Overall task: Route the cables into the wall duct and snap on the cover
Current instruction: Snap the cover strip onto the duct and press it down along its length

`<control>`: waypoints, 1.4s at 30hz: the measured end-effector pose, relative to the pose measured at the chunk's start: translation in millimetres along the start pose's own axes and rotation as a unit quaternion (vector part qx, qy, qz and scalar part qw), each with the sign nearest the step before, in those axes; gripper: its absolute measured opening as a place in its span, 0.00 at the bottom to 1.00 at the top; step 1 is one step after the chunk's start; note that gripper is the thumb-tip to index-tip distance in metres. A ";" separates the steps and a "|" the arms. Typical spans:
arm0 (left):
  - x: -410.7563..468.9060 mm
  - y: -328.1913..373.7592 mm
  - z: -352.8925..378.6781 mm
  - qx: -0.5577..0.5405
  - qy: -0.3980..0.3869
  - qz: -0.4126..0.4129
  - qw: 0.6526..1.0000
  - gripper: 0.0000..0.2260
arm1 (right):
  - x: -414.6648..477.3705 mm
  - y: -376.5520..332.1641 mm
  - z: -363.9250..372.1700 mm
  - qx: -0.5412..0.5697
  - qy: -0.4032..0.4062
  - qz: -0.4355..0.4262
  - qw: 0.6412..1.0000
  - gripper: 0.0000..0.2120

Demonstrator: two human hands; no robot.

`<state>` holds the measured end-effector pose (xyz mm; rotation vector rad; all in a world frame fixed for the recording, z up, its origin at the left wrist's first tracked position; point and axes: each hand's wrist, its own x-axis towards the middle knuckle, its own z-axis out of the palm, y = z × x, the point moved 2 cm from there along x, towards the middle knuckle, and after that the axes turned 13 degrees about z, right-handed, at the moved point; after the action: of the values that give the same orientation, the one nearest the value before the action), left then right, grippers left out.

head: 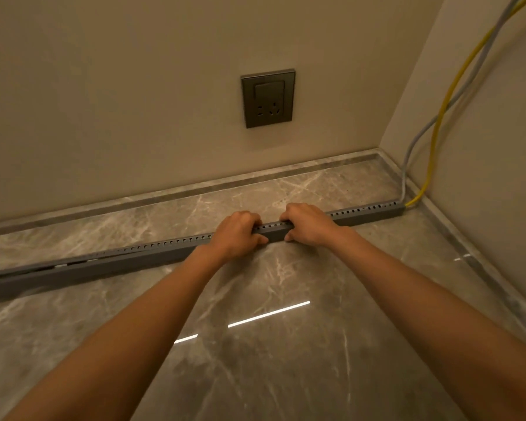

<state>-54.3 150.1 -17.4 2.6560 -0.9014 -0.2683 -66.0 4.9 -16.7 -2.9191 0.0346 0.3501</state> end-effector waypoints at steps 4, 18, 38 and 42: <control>-21.4 -28.7 -10.4 -0.008 -0.009 -0.021 1.000 0.15 | -0.3 -19.5 2.5 0.030 -0.024 -0.007 0.999 0.16; -44.1 -43.8 -12.8 0.049 0.027 -0.011 0.998 0.14 | 2.0 -64.7 18.9 0.045 0.004 -0.018 0.999 0.16; -82.5 -84.3 -23.1 0.062 -0.006 -0.033 0.998 0.15 | -4.9 -113.4 30.0 -0.025 0.022 -0.076 0.997 0.16; -86.4 -90.8 -26.6 0.013 0.012 -0.026 0.999 0.16 | -4.9 -116.7 29.1 -0.022 0.019 -0.044 0.999 0.17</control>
<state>-64.0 277.8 -19.0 2.7041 -0.8353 -0.2367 -72.1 125.1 -20.4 -2.9582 -0.0959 0.2835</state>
